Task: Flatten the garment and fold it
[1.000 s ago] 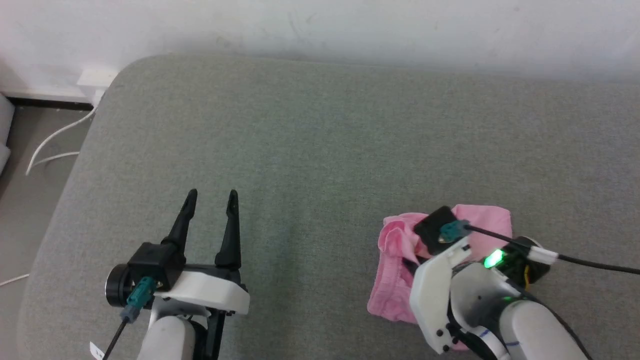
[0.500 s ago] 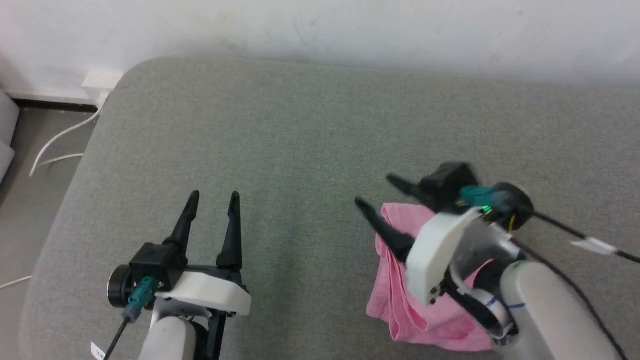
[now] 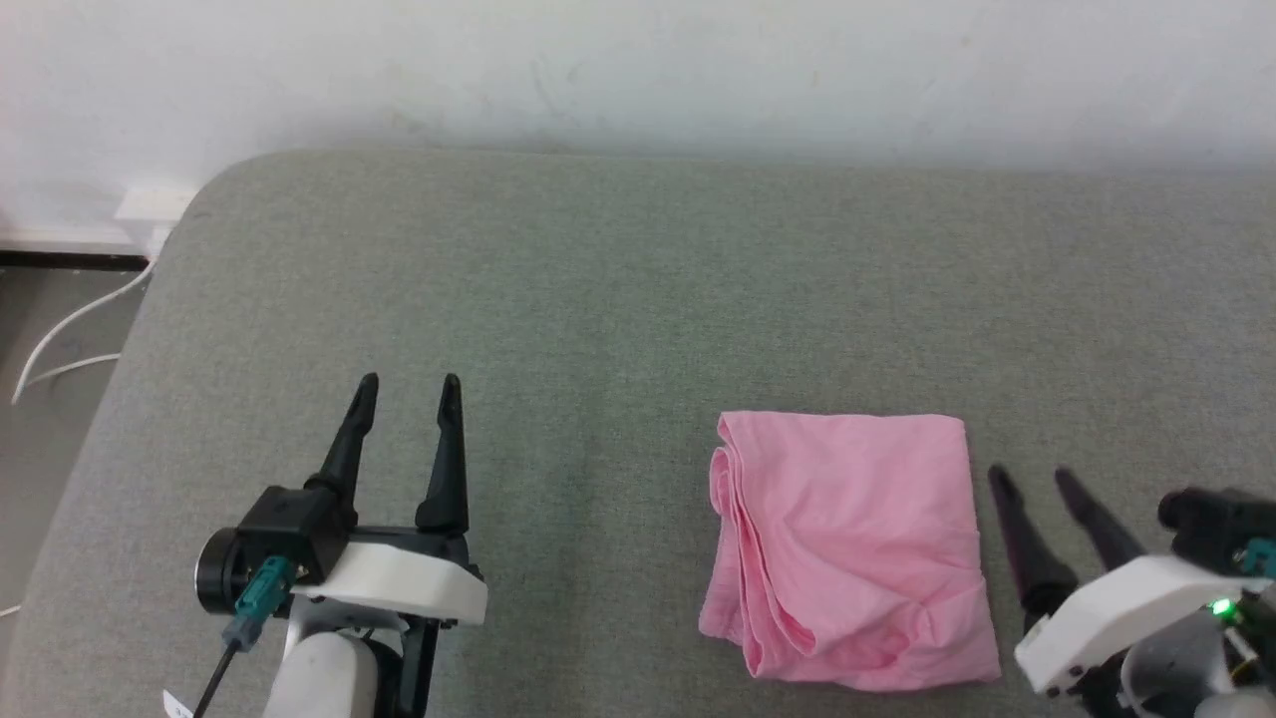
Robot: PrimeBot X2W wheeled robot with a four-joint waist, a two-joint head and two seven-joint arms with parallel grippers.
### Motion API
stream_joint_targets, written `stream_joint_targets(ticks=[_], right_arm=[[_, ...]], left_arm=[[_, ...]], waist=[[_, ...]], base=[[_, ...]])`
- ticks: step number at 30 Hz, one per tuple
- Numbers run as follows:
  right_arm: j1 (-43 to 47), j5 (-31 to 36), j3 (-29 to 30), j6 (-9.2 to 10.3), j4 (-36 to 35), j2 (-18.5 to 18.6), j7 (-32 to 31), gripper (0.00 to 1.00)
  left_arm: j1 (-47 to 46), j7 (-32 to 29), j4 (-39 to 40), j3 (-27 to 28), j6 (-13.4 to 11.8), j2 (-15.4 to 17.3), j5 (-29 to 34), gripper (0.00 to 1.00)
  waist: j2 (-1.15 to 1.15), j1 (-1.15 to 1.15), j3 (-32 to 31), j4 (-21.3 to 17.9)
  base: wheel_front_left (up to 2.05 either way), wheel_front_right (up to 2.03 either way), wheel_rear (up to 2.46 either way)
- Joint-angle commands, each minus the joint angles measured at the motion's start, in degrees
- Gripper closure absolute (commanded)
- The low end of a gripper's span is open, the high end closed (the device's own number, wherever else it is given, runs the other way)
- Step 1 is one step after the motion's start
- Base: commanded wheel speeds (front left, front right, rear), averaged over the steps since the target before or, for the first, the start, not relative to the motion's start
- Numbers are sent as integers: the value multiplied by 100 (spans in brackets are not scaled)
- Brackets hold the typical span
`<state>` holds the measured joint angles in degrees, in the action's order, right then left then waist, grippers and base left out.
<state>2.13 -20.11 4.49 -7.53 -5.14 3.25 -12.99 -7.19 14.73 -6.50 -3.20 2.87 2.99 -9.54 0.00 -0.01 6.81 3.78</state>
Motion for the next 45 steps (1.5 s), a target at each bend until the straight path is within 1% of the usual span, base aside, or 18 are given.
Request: stream_joint_targets(ticks=[1, 7, 14, 15, 16, 17, 21, 24, 26, 29, 30, 33, 36, 40, 43, 45], right_arm=[[108, -142, 2, 4, 184, -34, 30, 0], [60, -528, -174, 4, 936, -35, -76, 0], [-312, -631, -389, 4, 1765, -36, -408, 0], [-357, -622, -397, 4, 1857, -36, -481, 41], [-401, -595, -405, 4, 1922, -36, -532, 75], [-438, -573, -413, 4, 1973, -36, -586, 100], [-612, -368, -596, 4, 1966, -36, -916, 100], [-831, 71, -867, 4, 1806, 1, -1195, 100], [-1030, 434, -1198, 4, 1675, 245, -1316, 100], [-1422, 802, -1881, 4, 1591, 807, -1396, 100], [-1422, 802, -1881, 4, 1591, 807, -1396, 100], [-1901, 969, -2498, 4, 1670, 1372, -1337, 100], [-2410, 1016, -2910, 4, 1872, 1825, -1169, 100], [-3037, 1118, -3117, 4, 2304, 2259, -816, 100], [-3397, 1255, -3038, 4, 2691, 2437, -541, 100], [-3605, 1354, -2846, 4, 2990, 2517, -360, 100]], left_arm=[[53, 27, 45, 54, -31, -11, 50, 0], [29, 27, 75, 98, -12, -11, 78, 0], [1, 27, 59, 53, -12, -11, 68, 0], [2, 27, 58, 49, -13, -11, 69, 0], [3, 27, 55, 46, -14, -11, 74, 0], [4, 27, 51, 46, -16, -11, 77, 0], [35, 27, 77, 117, -42, -11, 93, 0], [76, 27, 133, 184, -47, -11, 132, 0], [96, 27, 175, 219, -35, -10, 161, 0], [95, 27, 267, 258, -2, 2, 224, 0], [95, 27, 267, 258, -2, 2, 224, 0], [48, 27, 361, 266, 36, 18, 301, 0], [-49, 27, 417, 244, 75, 43, 369, 0], [-236, 27, 551, 197, 119, 104, 475, 0], [-392, 27, 639, 153, 141, 160, 554, 0], [-508, 27, 683, 120, 161, 212, 597, 0]], waist=[[0, 1, 11, -75], [0, 1, 74, -125], [0, 1, 135, -41], [0, 1, 140, -28], [0, 1, 143, -14], [0, 1, 145, -6], [0, 1, 157, -91], [0, 1, 187, -302], [0, 1, 215, -502], [0, 1, 284, -889], [0, 1, 284, -889], [0, 1, 395, -1291], [0, 1, 561, -1687], [0, 1, 874, -2154], [0, 1, 1145, -2416], [0, 1, 1357, -2540]], base=[[0, 0, 0], [0, 0, 0], [0, 0, 0], [0, 0, 0], [0, 0, 0], [0, 0, 0], [0, 0, 0], [0, 0, 0], [0, 0, 0], [0, 0, 0], [0, 0, 0], [0, 0, 0], [0, 0, 0], [0, 0, 0], [0, 0, 0], [0, 0, 0]])
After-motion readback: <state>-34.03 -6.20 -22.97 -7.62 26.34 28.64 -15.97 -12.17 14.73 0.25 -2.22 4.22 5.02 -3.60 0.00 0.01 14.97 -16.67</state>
